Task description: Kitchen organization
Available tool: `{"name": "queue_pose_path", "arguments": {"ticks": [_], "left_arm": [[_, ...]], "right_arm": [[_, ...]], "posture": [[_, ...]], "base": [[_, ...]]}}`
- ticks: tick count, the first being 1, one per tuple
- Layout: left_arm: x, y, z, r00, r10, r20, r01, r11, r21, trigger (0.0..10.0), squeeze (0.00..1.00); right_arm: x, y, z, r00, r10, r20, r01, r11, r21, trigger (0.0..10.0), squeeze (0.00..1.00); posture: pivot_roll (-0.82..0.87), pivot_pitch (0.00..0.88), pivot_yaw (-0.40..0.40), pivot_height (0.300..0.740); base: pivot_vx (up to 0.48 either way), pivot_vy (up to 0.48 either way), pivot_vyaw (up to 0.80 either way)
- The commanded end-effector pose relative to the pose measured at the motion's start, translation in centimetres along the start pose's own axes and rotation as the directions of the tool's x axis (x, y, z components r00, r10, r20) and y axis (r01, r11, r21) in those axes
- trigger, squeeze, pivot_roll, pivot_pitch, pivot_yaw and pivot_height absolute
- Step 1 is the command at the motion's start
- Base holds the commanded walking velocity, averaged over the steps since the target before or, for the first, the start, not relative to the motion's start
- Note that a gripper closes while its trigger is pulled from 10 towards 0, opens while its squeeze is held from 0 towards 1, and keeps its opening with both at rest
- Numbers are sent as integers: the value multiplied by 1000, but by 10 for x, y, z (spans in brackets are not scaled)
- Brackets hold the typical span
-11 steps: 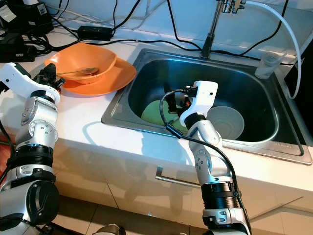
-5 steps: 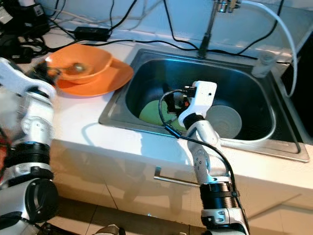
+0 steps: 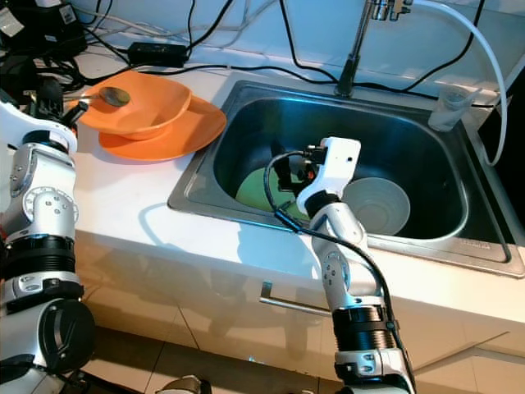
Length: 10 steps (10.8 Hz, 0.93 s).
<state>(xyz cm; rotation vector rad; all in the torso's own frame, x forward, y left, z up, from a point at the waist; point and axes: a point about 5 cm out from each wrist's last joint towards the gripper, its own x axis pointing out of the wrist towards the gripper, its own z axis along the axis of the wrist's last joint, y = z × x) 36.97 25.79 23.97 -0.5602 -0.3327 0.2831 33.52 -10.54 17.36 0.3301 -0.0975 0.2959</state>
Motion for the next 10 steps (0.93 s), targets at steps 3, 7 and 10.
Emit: {"name": "queue_pose_path", "arguments": {"ticks": [3,7,10], "left_arm": [[-1,-6,-1,1000,-17,-16,17,1000,-9,0,0],[-2,-15,-5,997,-64,-34,64,998,9,0,0],[-3,-22,-8,995,-87,-44,87,996,5,0,0]], "right_arm": [[2,-3,3,1000,-14,19,14,1000,6,10000,0],[3,-4,4,1000,-19,23,19,1000,9,10000,0],[3,-5,4,999,-22,27,22,1000,10,10000,0]], "posture": [[98,40,-16,740],[98,38,-13,740],[95,34,-11,740]], "base": [[0,0,0],[0,0,0],[0,0,0]]}}
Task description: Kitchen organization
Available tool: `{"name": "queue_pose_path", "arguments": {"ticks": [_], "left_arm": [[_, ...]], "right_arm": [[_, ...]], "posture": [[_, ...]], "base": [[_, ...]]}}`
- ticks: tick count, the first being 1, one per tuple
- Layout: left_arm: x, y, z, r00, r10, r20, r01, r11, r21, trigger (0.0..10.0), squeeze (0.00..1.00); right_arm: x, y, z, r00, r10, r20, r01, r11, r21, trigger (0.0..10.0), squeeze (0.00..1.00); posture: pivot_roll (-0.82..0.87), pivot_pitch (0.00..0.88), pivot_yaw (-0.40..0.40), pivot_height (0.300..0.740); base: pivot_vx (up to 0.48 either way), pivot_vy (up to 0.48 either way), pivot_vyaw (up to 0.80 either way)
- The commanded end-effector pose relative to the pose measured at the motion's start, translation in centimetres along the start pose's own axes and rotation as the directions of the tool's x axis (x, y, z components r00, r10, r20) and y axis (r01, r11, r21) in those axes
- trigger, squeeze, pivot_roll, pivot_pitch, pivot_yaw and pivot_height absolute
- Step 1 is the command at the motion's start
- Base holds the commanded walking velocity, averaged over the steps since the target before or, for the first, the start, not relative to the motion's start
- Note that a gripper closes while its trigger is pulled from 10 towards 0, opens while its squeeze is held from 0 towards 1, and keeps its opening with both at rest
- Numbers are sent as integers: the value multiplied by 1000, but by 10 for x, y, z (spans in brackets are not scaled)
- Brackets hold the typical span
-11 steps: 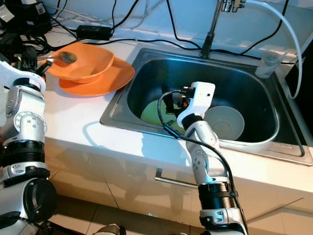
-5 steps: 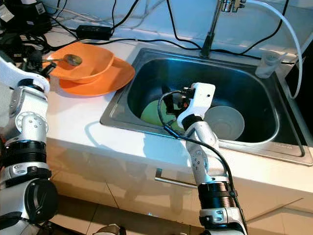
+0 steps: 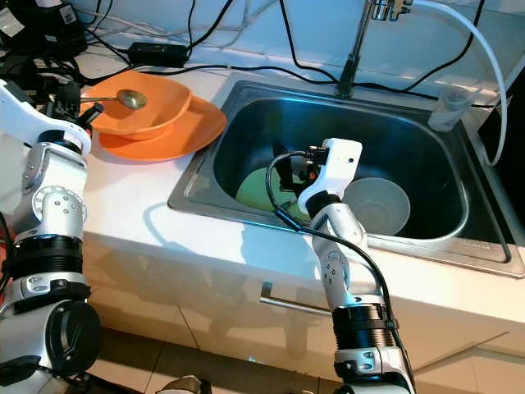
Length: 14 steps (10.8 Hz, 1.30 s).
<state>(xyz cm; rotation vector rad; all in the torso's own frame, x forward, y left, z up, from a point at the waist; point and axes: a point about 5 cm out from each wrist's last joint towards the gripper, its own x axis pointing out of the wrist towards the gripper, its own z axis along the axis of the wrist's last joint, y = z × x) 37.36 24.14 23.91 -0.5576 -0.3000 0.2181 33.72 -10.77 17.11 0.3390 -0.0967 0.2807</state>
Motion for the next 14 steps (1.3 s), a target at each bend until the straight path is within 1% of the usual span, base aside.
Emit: {"name": "queue_pose_path", "arguments": {"ticks": [1,2,4,5,6,7,9,11,12,13,14], "left_arm": [[0,-10,2,999,-47,5,47,999,13,0,0],[-1,-14,1,998,-59,9,59,998,12,0,0],[-2,-23,7,994,-98,43,96,995,30,0,0],[-3,-30,8,990,-129,52,126,991,47,0,0],[-6,-41,8,982,-180,54,176,982,76,0,0],[-12,-56,5,967,-251,53,243,963,118,0,0],[-23,-75,-4,940,-340,33,331,930,162,0,0],[-37,-85,-19,919,-395,-10,390,902,186,0,0],[-40,-87,-24,916,-401,-20,398,901,174,0,0],[-45,-90,-33,907,-418,-51,421,898,130,0,0],[-47,-93,-37,901,-429,-66,434,895,102,0,0]], "right_arm": [[2,-2,6,1000,-7,24,7,1000,1,10000,0],[2,-2,7,1000,-8,28,8,1000,1,10000,0],[2,-3,8,999,-12,35,12,1000,2,10000,0],[2,-3,9,999,-14,44,14,1000,9,10000,0],[1,-4,10,998,-19,52,18,1000,15,10000,0],[1,-5,11,998,-24,60,23,1000,17,10000,0],[2,-5,12,997,-30,69,28,999,25,10000,0],[3,-4,13,997,-32,72,30,999,28,10000,0],[3,-5,13,997,-33,73,31,999,28,10000,0],[3,-5,13,996,-33,79,31,999,28,10000,0],[3,-5,14,996,-34,81,32,999,28,10000,0]], "posture": [[95,33,-11,740],[93,31,-9,740],[91,31,-9,740],[92,30,-7,740],[93,30,-6,740],[93,29,-4,740],[97,24,0,740],[98,22,0,740],[98,21,-2,740],[97,19,-3,740],[96,18,-3,740]], "base": [[0,0,0],[0,0,0],[0,0,0],[0,0,0],[0,0,0],[0,0,0],[0,0,0],[0,0,0],[0,0,0],[0,0,0],[0,0,0]]}}
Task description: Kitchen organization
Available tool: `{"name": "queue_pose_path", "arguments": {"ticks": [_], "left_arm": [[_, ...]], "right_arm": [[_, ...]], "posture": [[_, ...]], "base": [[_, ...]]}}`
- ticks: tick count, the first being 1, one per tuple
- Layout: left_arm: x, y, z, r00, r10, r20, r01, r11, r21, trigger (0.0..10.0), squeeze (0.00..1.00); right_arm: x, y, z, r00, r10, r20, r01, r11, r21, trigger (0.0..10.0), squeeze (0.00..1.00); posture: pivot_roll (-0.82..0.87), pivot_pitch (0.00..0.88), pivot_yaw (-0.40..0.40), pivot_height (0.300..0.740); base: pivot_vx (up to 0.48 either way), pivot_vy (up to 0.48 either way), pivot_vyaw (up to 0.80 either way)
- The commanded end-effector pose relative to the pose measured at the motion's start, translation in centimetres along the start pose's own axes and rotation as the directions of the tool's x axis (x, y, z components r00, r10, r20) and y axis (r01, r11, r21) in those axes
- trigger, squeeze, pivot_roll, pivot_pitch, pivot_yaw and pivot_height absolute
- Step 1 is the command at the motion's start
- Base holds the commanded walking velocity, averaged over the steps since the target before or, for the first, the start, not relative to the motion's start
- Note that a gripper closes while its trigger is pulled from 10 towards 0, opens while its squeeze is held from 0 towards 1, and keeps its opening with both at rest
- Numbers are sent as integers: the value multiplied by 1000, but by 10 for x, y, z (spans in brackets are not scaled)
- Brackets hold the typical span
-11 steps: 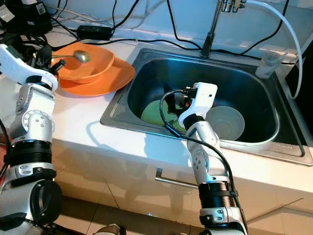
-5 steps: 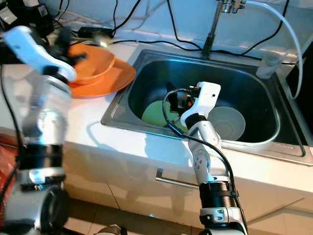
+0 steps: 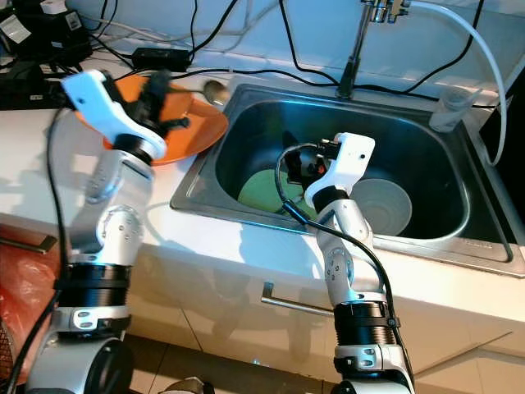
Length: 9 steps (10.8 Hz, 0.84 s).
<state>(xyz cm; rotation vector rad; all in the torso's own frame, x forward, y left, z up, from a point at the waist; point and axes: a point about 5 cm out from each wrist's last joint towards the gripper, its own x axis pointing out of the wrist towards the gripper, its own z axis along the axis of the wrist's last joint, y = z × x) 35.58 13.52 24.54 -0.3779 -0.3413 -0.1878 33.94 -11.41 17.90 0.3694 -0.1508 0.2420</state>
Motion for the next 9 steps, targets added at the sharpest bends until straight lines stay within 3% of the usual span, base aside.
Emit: {"name": "queue_pose_path", "arguments": {"ticks": [1,2,5,6,9], "left_arm": [[-1,-7,1,999,-38,0,38,999,-19,0,0],[-1,-10,-1,998,-59,-6,59,997,-40,0,0],[0,-24,-14,990,-129,-50,122,986,-113,0,0],[0,-25,-17,989,-138,-60,129,982,-137,0,0],[0,-35,-31,979,-172,-106,135,949,-285,0,0]], "right_arm": [[2,0,6,1000,-5,24,4,1000,10,10000,0],[3,0,6,1000,-7,25,6,1000,20,10000,0],[3,5,2,1000,-8,17,4,981,193,10000,0],[3,9,1,1000,3,10,-5,979,205,10000,0],[5,18,-2,1000,23,4,-23,930,366,10000,0]], "posture": [[92,20,-3,740],[91,23,-4,740],[86,29,-3,740],[83,28,-3,740],[74,31,-2,740]], "base": [[0,0,0],[0,0,0],[0,0,0],[0,0,0],[0,0,0]]}}
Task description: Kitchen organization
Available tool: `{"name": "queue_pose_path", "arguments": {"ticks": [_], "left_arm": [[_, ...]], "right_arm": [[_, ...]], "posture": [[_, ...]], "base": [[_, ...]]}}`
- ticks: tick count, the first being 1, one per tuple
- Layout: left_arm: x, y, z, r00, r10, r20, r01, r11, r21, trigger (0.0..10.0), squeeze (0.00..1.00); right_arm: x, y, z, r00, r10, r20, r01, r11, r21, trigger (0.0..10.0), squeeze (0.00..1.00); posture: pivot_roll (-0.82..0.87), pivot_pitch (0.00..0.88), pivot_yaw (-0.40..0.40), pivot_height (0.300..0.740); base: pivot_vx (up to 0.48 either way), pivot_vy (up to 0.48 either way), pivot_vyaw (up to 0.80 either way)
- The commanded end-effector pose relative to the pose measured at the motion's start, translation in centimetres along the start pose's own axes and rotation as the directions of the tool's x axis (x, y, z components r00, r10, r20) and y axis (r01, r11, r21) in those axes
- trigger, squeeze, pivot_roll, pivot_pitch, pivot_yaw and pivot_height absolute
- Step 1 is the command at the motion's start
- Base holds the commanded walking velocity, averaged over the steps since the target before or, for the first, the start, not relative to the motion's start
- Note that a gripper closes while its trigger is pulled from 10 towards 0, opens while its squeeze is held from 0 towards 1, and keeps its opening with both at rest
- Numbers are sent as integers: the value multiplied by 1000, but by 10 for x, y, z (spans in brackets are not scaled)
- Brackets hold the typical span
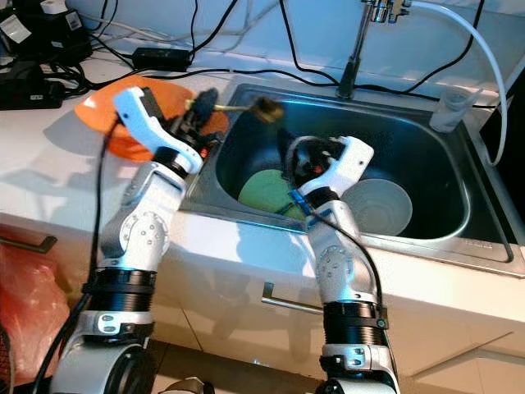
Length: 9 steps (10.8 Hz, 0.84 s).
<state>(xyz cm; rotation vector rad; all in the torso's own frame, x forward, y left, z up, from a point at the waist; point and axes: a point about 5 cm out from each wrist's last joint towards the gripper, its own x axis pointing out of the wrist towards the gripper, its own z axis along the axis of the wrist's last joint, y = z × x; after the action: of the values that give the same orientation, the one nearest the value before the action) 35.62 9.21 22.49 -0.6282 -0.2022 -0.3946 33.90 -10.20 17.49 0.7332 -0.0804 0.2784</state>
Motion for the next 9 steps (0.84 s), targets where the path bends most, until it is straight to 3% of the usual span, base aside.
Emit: {"name": "queue_pose_path", "arguments": {"ticks": [1,3,4,6,9], "left_arm": [[3,-5,-5,999,-27,-24,26,999,-28,0,0],[2,-11,-12,998,-51,-49,48,997,-64,0,0],[2,-12,-16,997,-48,-67,38,988,-152,0,0],[3,-13,-17,996,-53,-74,38,981,-191,0,0],[6,-27,-1,994,-99,-44,85,966,-244,0,0]], "right_arm": [[5,14,0,999,40,15,-41,995,88,10000,0],[7,20,-4,998,67,6,-67,983,173,10000,0],[8,25,-8,995,96,-6,-92,965,245,10000,0],[8,29,-10,994,111,-12,-103,956,274,10000,0],[11,35,-13,989,148,-15,-132,921,365,10000,0]], "posture": [[75,38,0,740],[76,56,8,740],[75,62,12,740],[77,70,17,740],[92,77,23,740]], "base": [[0,0,0],[0,0,0],[0,0,0],[0,0,0],[0,0,0]]}}
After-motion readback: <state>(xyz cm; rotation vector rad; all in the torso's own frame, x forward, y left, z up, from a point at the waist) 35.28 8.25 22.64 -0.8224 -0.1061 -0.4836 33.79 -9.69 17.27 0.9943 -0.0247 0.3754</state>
